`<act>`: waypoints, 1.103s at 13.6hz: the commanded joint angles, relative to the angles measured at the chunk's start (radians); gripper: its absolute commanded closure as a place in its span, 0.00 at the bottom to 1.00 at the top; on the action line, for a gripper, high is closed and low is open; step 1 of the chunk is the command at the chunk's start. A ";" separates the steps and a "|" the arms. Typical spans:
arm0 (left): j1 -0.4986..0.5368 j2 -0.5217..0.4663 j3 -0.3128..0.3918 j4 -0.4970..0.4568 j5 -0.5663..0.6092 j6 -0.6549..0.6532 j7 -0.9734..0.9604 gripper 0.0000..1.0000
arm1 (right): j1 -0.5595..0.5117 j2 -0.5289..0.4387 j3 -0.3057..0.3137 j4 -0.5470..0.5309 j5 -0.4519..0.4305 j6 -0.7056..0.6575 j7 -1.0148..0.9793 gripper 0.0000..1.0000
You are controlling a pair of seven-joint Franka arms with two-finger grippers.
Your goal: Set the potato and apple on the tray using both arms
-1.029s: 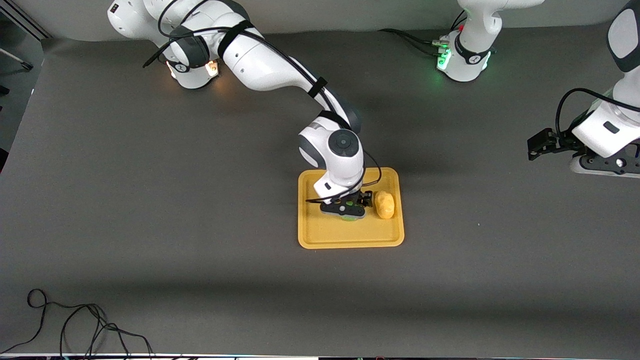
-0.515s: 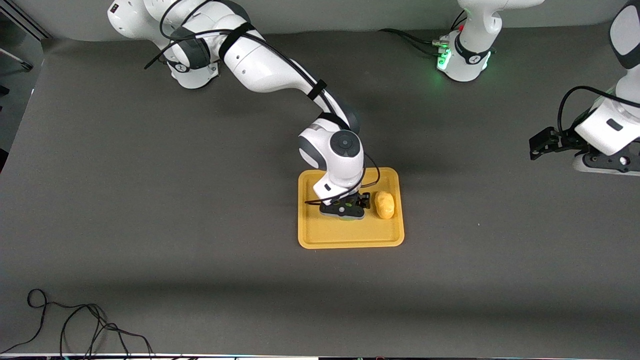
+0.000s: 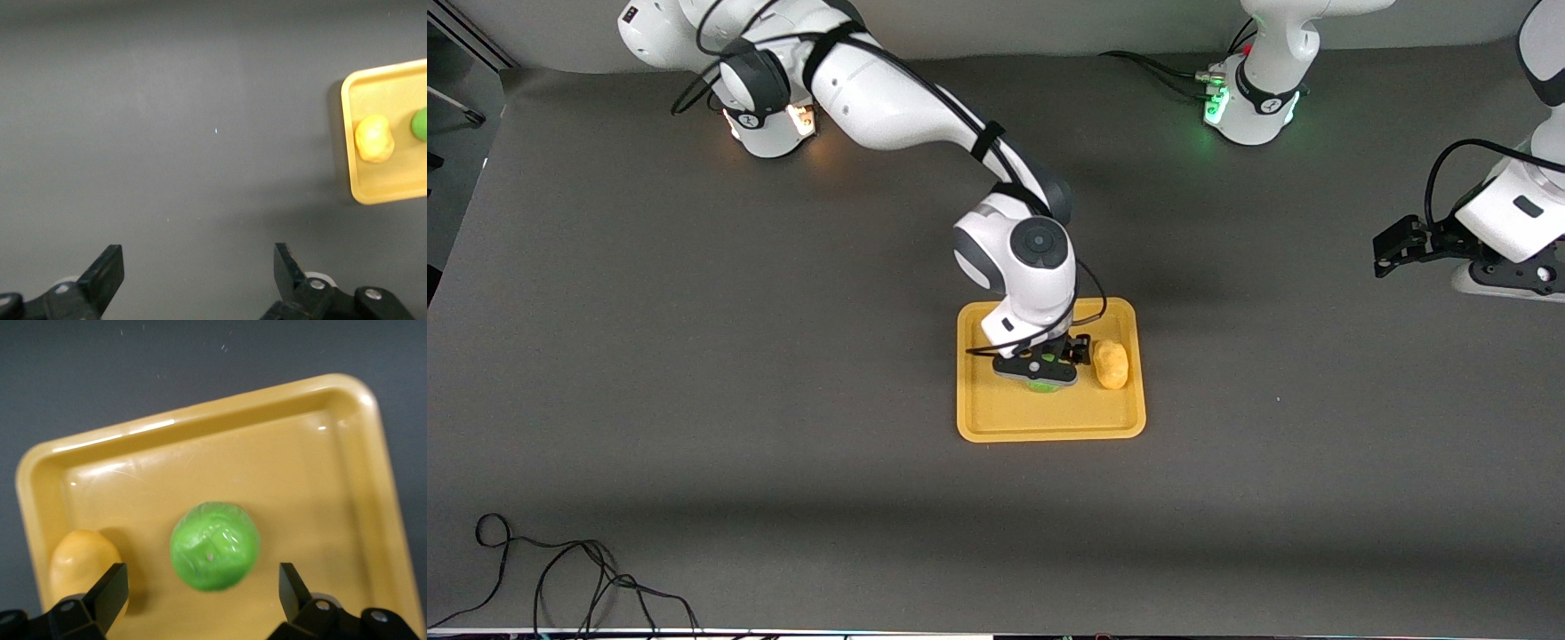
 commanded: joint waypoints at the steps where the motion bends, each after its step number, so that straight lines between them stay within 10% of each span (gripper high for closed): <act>1: 0.007 -0.012 0.005 -0.010 0.009 -0.023 0.028 0.00 | -0.025 -0.152 0.000 -0.031 0.030 -0.156 -0.001 0.00; 7: 0.045 -0.018 0.005 -0.013 0.009 -0.015 0.040 0.00 | -0.133 -0.402 -0.037 -0.064 0.018 -0.478 -0.130 0.00; 11: 0.041 -0.009 0.004 -0.015 0.009 0.002 0.040 0.00 | -0.142 -0.612 -0.193 -0.294 0.018 -0.509 -0.370 0.00; 15: 0.041 -0.010 0.002 -0.015 0.009 0.004 0.038 0.00 | -0.310 -0.829 -0.200 -0.506 -0.002 -0.497 -0.584 0.00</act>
